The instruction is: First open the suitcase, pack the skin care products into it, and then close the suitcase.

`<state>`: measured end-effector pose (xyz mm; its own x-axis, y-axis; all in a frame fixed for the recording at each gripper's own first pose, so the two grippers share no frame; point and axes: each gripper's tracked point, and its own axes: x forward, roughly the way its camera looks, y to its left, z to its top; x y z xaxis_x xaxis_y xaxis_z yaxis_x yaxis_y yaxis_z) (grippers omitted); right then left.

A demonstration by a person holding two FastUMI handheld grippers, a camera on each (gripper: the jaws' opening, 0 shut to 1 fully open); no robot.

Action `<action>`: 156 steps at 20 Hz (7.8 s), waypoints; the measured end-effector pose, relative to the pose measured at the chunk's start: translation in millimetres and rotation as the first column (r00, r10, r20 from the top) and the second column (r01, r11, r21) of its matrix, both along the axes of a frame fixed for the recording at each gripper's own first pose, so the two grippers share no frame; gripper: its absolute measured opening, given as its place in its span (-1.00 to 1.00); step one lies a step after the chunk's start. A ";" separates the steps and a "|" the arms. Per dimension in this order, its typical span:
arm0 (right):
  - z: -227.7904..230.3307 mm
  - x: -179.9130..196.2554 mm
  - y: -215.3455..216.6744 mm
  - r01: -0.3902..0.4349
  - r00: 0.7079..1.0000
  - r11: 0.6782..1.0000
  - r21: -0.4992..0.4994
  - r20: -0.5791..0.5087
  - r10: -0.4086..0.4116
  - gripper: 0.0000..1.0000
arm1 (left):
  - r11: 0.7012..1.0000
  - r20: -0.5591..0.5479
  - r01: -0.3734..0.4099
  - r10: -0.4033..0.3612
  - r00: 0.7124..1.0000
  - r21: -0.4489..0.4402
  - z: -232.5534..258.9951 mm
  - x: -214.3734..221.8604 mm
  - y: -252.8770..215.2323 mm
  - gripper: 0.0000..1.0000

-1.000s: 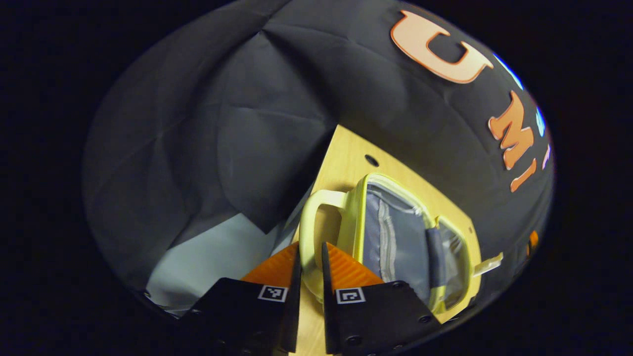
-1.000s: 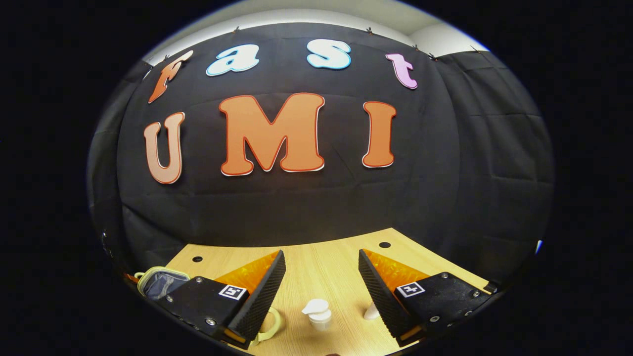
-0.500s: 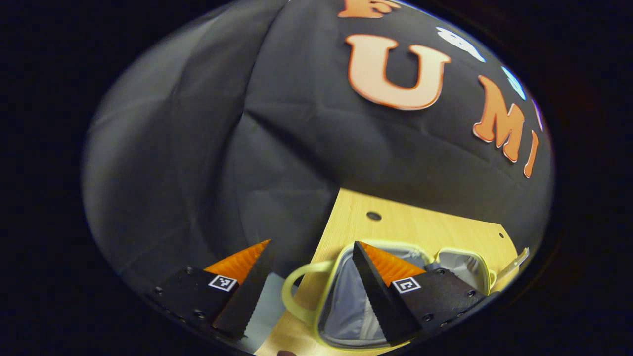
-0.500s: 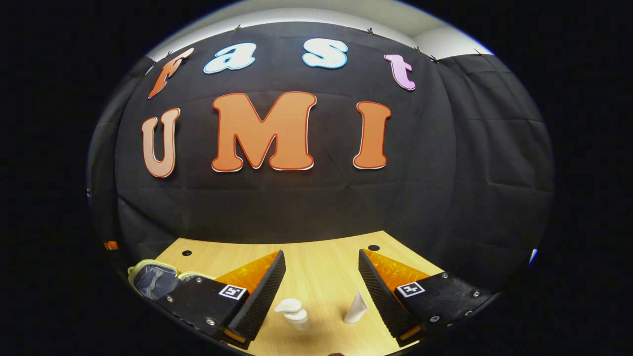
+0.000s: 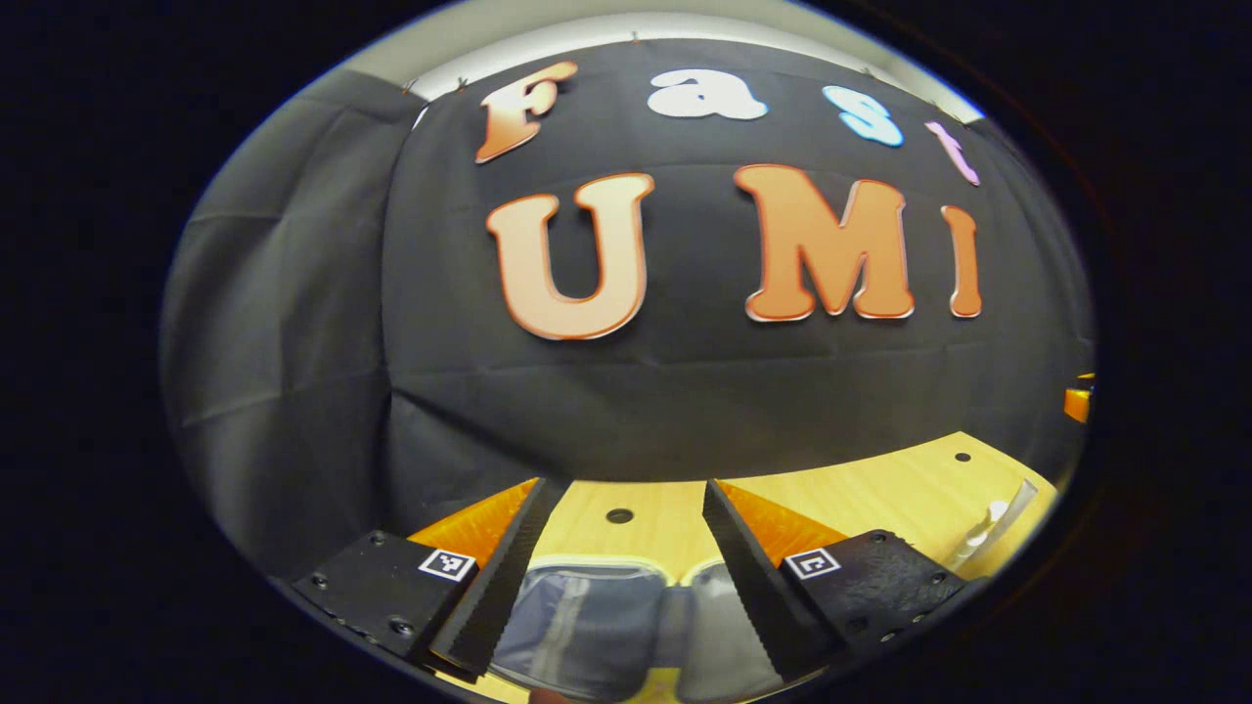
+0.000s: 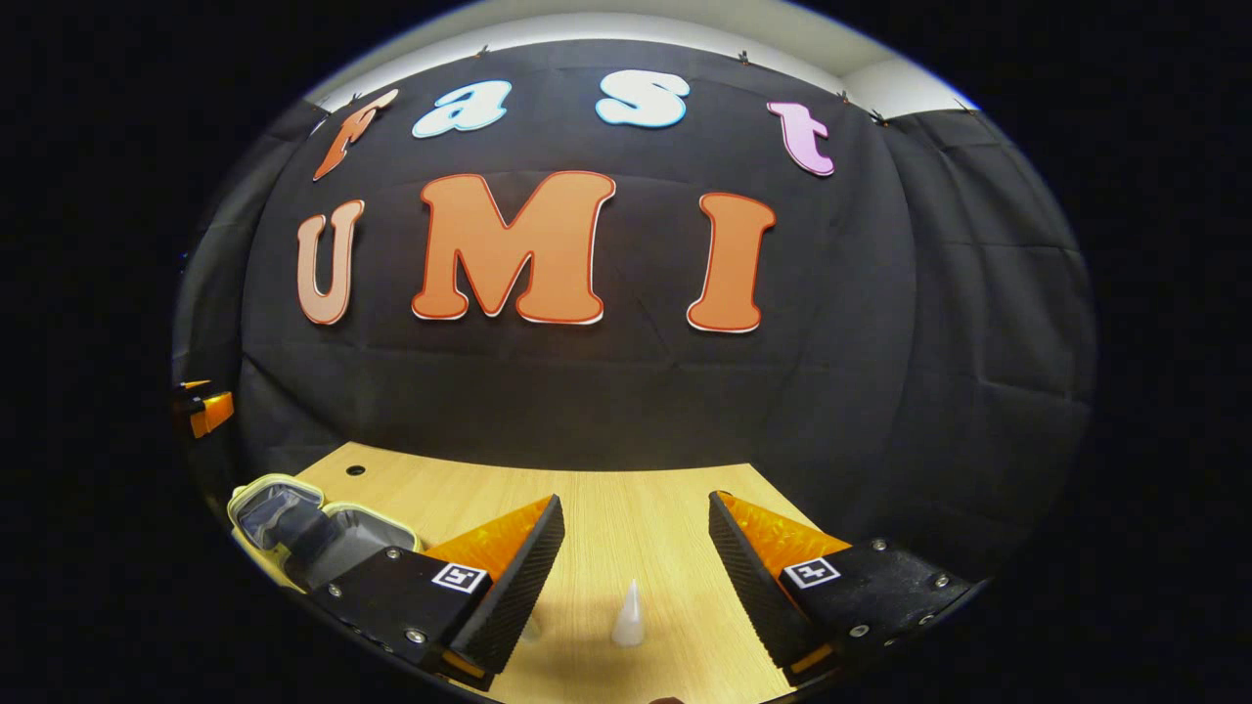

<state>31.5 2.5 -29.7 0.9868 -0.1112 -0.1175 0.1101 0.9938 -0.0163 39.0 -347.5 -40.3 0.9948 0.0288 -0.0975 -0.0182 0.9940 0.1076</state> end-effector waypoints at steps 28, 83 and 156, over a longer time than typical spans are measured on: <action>-93.3 -4.8 -77.0 -0.106 0.987 0.994 -0.040 -0.125 0.101 0.92 | 0.955 -0.299 0.298 -0.281 0.912 0.012 -251.9 -48.0 -373.7 0.99; -196.8 24.4 28.7 -0.126 0.884 0.980 0.153 -0.431 0.181 -0.19 | 0.965 -0.446 0.218 -0.262 0.856 -0.149 -118.6 -53.4 -117.6 0.19; -240.9 -14.0 377.8 -0.173 0.210 0.864 0.472 -0.840 0.501 -0.19 | 0.998 -0.393 -0.042 0.022 0.919 -0.044 -100.2 -38.0 168.6 1.00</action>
